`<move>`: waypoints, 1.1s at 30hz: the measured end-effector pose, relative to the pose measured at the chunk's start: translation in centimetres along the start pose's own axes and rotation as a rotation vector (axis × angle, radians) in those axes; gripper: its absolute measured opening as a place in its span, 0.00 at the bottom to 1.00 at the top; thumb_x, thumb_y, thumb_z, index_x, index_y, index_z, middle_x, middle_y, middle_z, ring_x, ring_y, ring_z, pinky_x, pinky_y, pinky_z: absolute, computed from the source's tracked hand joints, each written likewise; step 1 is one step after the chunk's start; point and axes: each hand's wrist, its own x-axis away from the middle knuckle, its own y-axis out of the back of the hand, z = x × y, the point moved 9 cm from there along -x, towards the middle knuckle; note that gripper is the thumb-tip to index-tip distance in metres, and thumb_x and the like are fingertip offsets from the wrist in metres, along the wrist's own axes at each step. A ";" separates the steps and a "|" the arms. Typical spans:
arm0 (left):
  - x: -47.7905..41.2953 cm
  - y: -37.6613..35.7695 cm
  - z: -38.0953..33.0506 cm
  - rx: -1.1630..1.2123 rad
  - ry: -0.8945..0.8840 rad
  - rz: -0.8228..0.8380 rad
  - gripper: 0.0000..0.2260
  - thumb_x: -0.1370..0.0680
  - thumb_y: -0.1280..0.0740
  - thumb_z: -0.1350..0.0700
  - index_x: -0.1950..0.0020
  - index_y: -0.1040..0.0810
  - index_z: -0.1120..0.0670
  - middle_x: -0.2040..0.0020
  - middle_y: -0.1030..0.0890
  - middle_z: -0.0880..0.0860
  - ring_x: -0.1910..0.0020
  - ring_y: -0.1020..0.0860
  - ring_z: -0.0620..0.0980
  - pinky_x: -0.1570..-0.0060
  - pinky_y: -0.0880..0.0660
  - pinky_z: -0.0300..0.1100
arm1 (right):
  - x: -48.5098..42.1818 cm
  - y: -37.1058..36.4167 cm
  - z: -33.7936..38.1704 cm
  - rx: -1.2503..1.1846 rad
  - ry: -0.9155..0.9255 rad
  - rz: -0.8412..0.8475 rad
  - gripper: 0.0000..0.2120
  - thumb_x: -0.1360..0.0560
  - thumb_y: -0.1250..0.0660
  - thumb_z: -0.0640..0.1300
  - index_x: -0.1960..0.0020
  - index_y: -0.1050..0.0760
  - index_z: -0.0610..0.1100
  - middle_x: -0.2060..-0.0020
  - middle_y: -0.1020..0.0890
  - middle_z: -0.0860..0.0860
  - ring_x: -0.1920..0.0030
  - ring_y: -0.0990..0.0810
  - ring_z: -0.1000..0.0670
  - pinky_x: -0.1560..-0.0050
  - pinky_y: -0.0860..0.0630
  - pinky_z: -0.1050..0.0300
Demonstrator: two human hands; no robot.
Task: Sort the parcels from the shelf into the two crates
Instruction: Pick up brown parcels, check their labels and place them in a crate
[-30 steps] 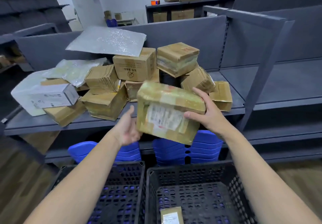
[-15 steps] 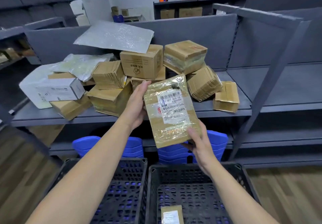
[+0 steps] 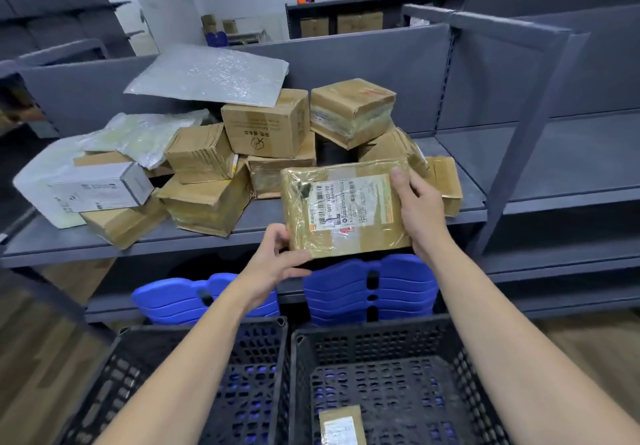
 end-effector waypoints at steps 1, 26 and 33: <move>0.1 0.2 0.0 0.000 0.000 -0.001 0.27 0.36 0.20 0.51 0.47 0.33 0.54 0.31 0.27 0.65 0.39 0.19 0.57 0.47 0.18 0.54 | 0.3 -0.2 0.0 -0.022 -0.005 0.008 0.32 0.25 0.31 0.67 0.28 0.23 0.50 0.34 0.18 0.55 0.31 0.21 0.52 0.28 0.26 0.42; -1.0 4.1 -4.0 0.361 -0.065 -0.164 0.25 0.24 0.25 0.49 0.31 0.24 0.59 0.37 0.18 0.60 0.49 0.18 0.51 0.47 0.20 0.46 | 4.3 -2.4 -5.3 -0.047 -0.368 0.488 0.19 0.20 0.31 0.52 0.30 0.24 0.53 0.44 0.14 0.52 0.47 0.17 0.49 0.42 0.22 0.45; -0.9 1.8 -4.7 0.201 -0.158 -0.257 0.33 0.26 0.21 0.50 0.23 0.29 0.49 0.25 0.25 0.53 0.28 0.24 0.53 0.39 0.22 0.46 | 6.5 -2.1 -7.4 -0.200 -0.402 0.504 0.37 0.30 0.25 0.43 0.23 0.31 0.57 0.38 0.16 0.47 0.52 0.17 0.51 0.58 0.24 0.59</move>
